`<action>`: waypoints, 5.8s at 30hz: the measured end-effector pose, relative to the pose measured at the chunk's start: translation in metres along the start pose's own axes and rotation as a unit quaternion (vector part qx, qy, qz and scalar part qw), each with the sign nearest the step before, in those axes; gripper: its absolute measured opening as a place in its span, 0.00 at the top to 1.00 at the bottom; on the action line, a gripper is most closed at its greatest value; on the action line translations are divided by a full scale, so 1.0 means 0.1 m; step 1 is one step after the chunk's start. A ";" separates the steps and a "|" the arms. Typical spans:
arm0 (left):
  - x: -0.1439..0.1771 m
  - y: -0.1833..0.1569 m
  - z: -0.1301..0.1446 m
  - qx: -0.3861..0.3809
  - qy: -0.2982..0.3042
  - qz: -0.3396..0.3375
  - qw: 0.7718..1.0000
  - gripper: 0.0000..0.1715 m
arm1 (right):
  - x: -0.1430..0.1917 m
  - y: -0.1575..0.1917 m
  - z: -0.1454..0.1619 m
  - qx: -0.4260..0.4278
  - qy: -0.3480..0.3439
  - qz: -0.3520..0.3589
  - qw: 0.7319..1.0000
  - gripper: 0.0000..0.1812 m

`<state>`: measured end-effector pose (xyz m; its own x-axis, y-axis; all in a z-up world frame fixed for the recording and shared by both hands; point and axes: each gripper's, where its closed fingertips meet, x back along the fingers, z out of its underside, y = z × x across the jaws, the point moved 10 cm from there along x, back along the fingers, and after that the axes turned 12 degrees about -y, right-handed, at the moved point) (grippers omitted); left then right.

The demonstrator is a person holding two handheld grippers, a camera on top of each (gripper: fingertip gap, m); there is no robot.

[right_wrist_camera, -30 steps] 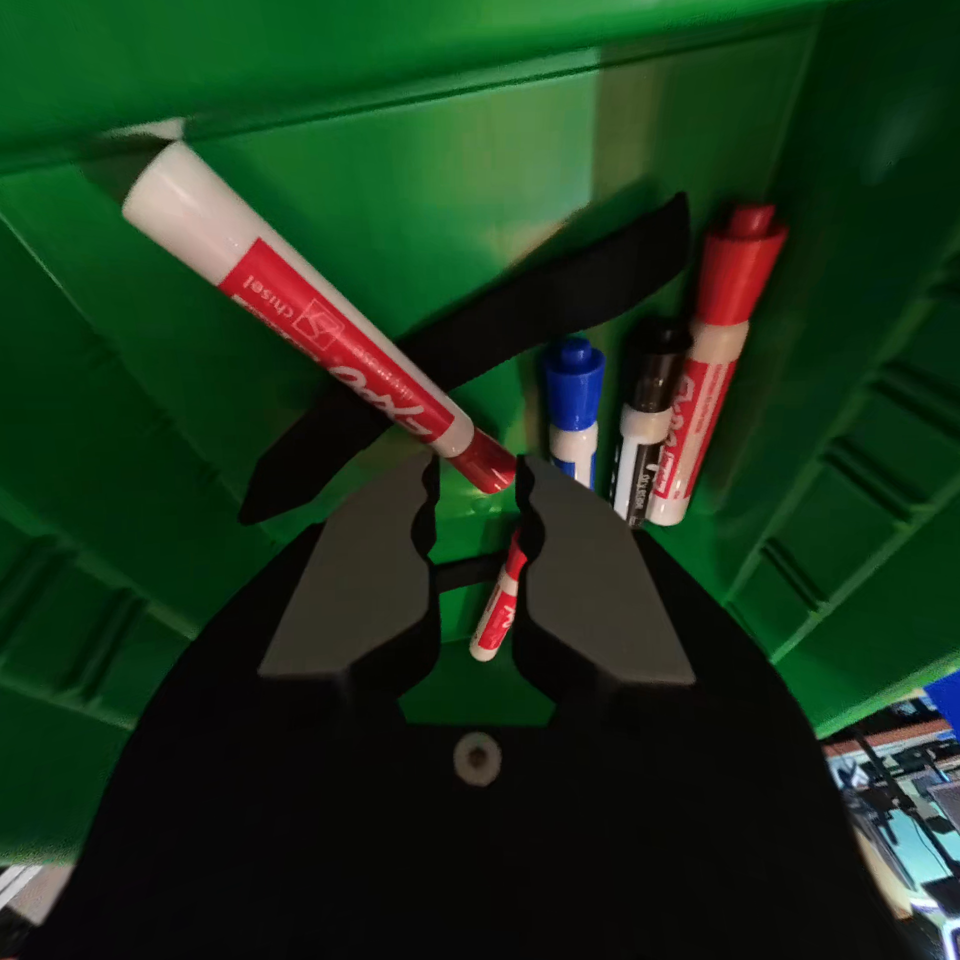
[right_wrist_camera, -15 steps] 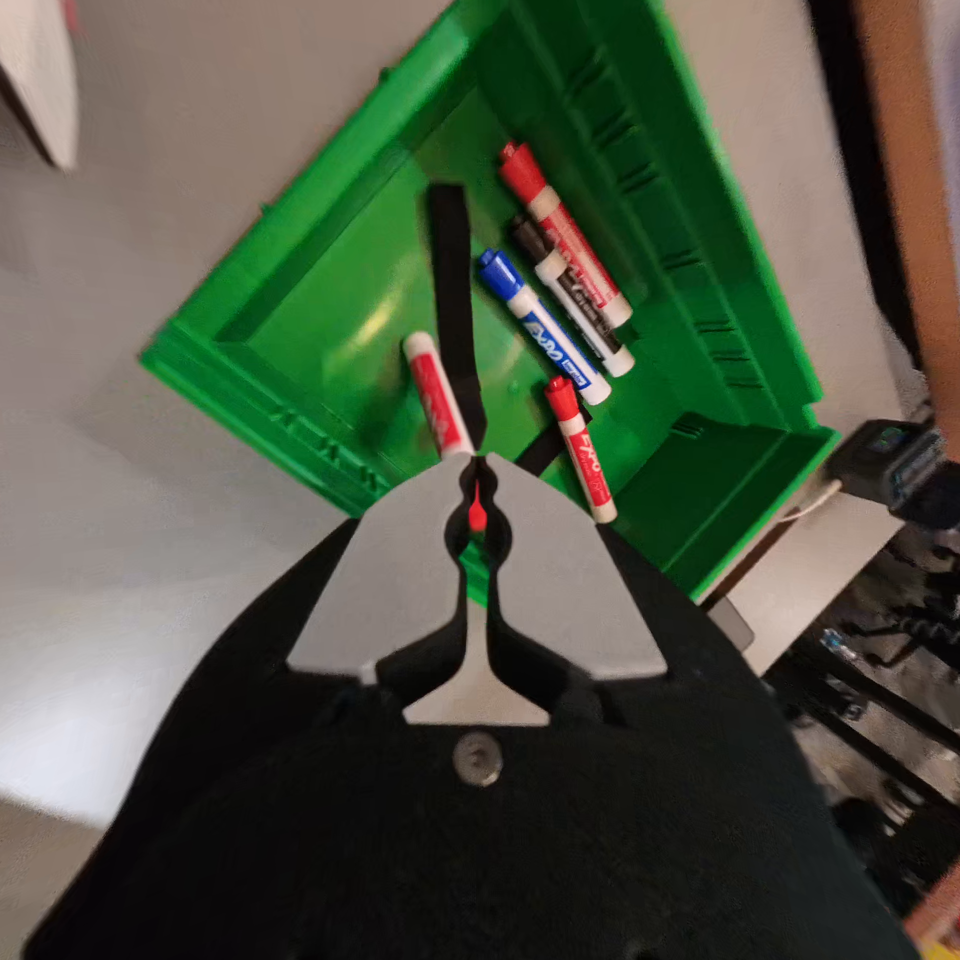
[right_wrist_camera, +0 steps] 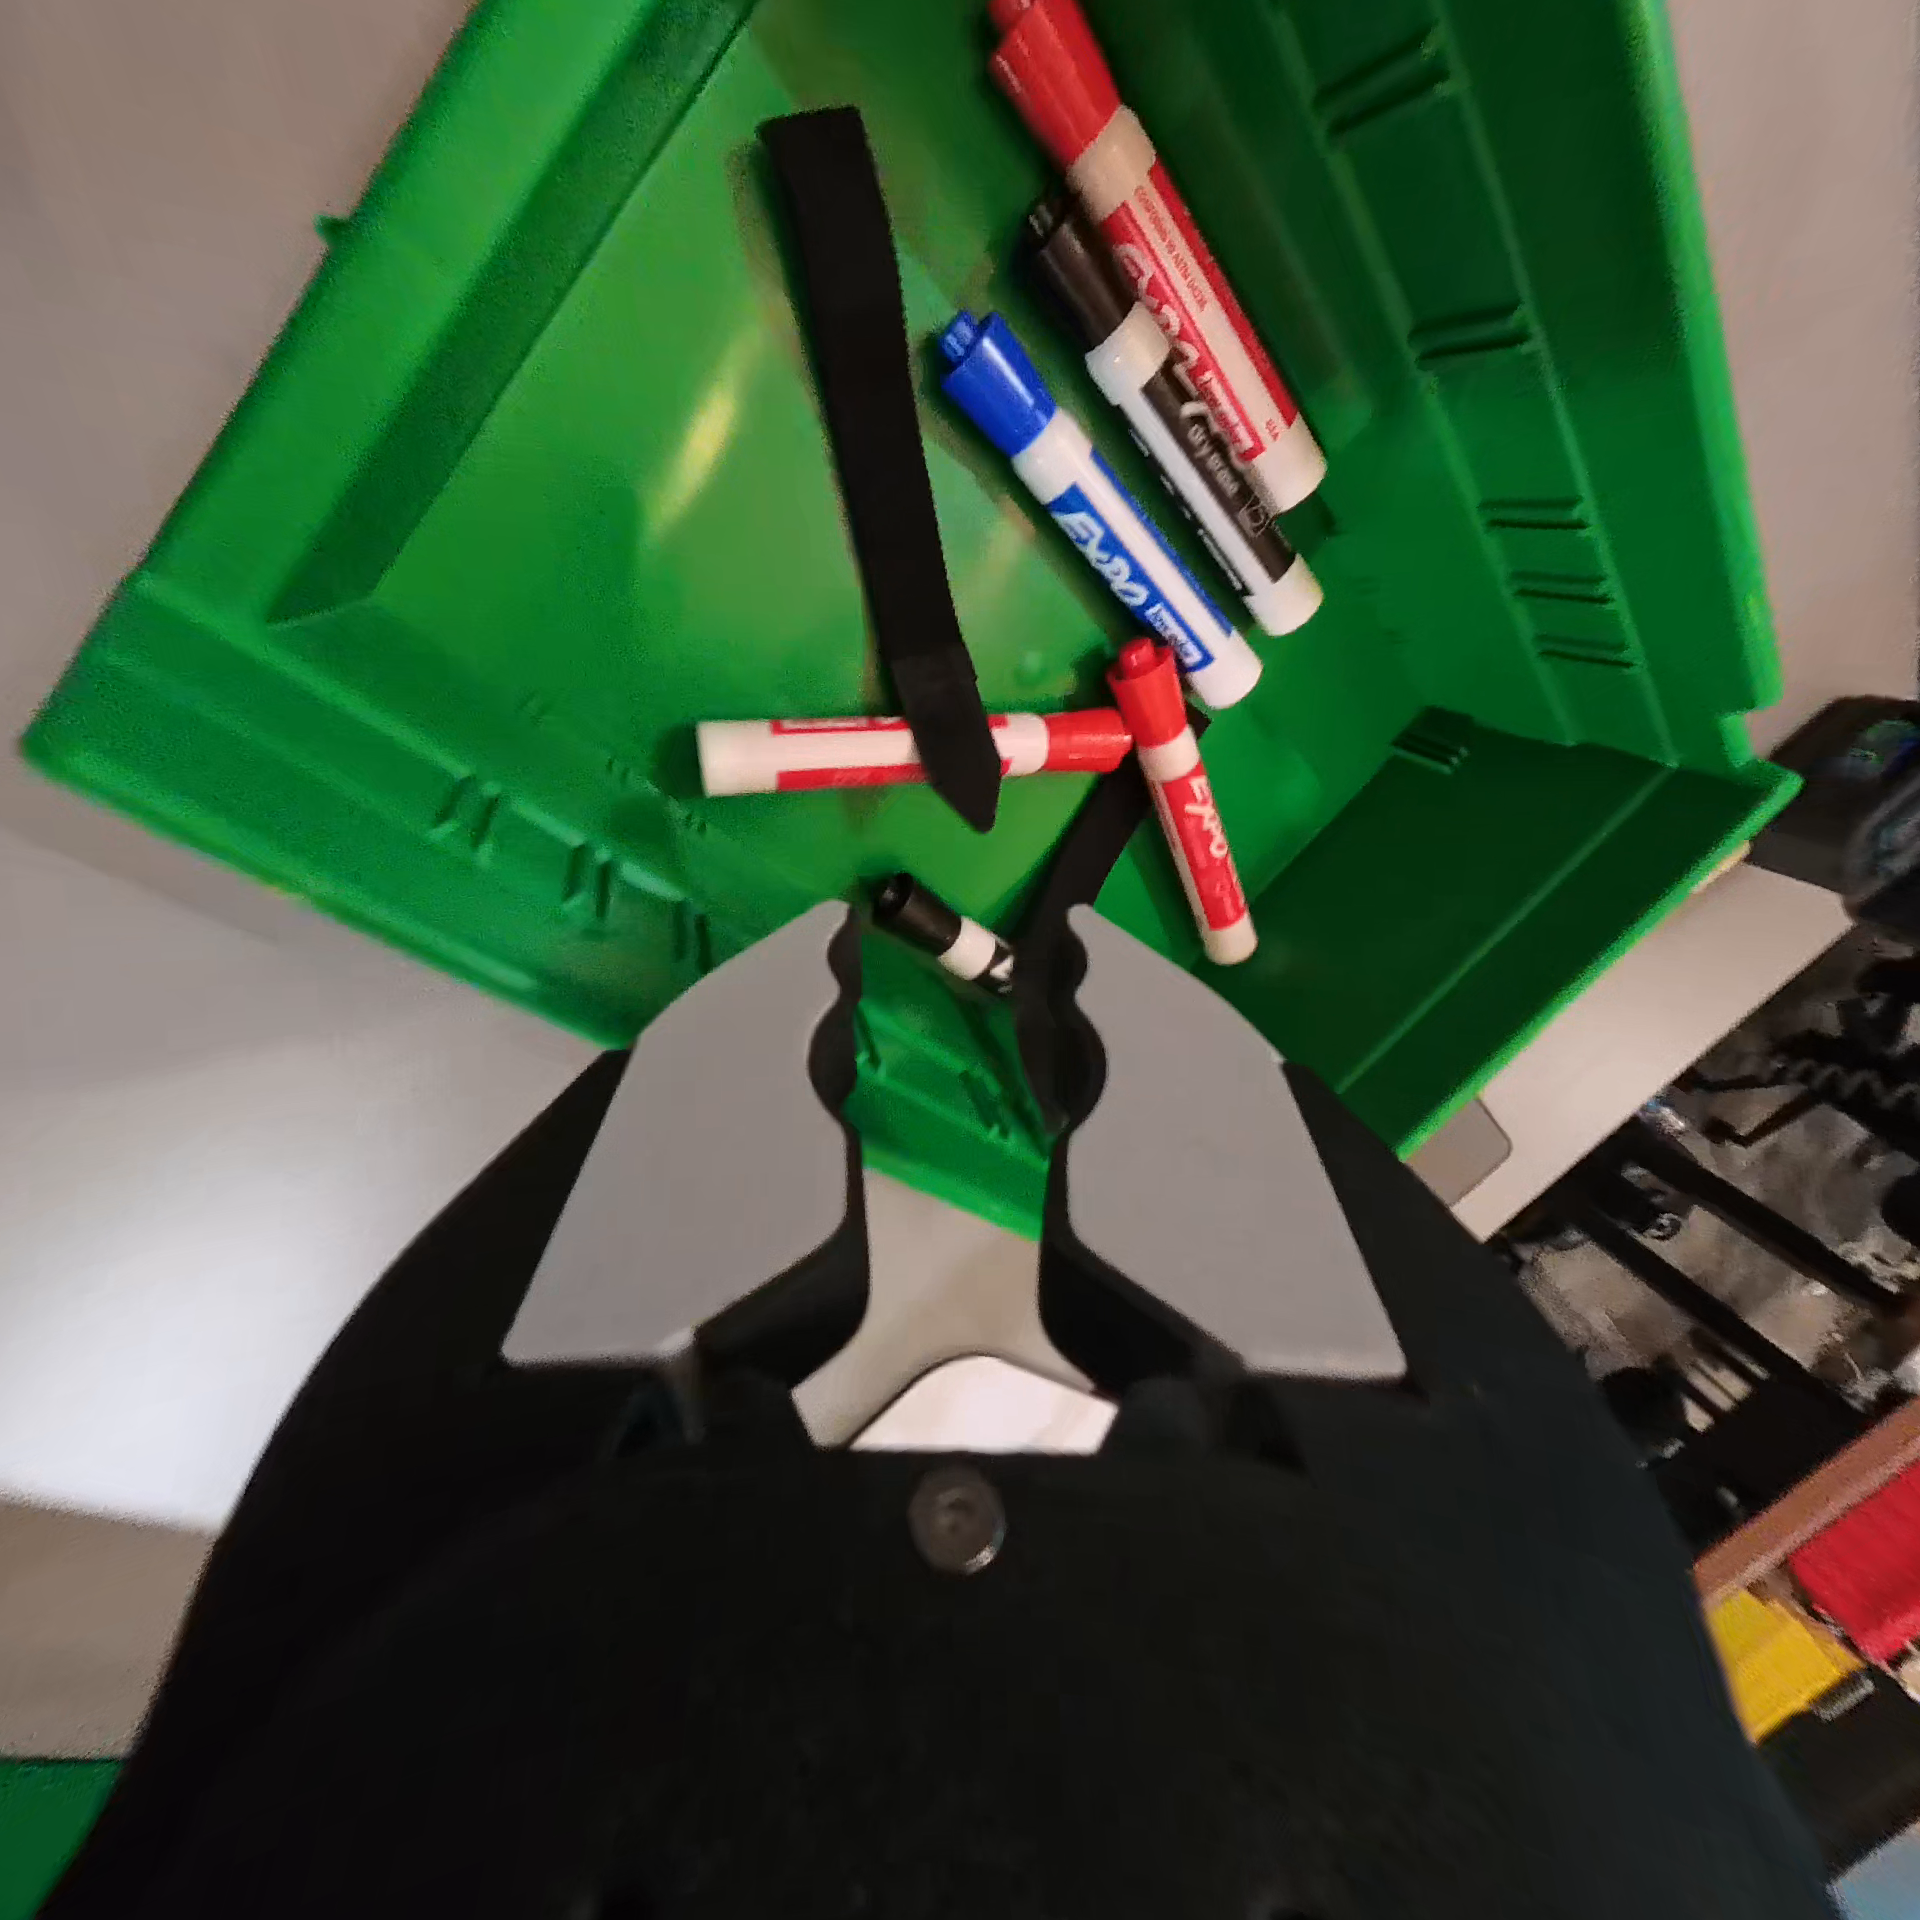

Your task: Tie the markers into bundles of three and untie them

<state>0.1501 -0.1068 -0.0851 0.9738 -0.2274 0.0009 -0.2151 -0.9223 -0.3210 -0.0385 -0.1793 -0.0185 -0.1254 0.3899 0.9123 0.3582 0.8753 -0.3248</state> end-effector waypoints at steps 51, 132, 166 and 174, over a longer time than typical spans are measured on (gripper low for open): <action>-0.42 -0.51 0.19 0.082 0.083 0.263 0.958 0.70 | 1.00 2.82 0.37 -0.499 -0.612 0.213 0.576 0.91; -0.52 -0.36 0.33 -0.006 0.177 0.160 0.971 0.73 | 0.28 2.88 0.64 -0.436 -0.107 0.085 0.890 0.91; -0.83 -0.24 0.36 0.296 0.198 0.235 0.904 0.88 | 0.43 2.92 0.75 -0.425 -0.128 0.010 0.896 0.91; -0.83 -0.23 0.36 0.297 0.193 0.224 0.908 0.88 | 0.43 2.90 0.75 -0.416 -0.105 0.058 0.902 0.89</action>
<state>0.0773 -0.0555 -0.1113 0.6755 -0.7362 0.0399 -0.3927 -0.4050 -0.8257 -0.0096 0.1127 -0.0918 -0.1826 0.5872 0.7885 0.9389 0.3420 -0.0373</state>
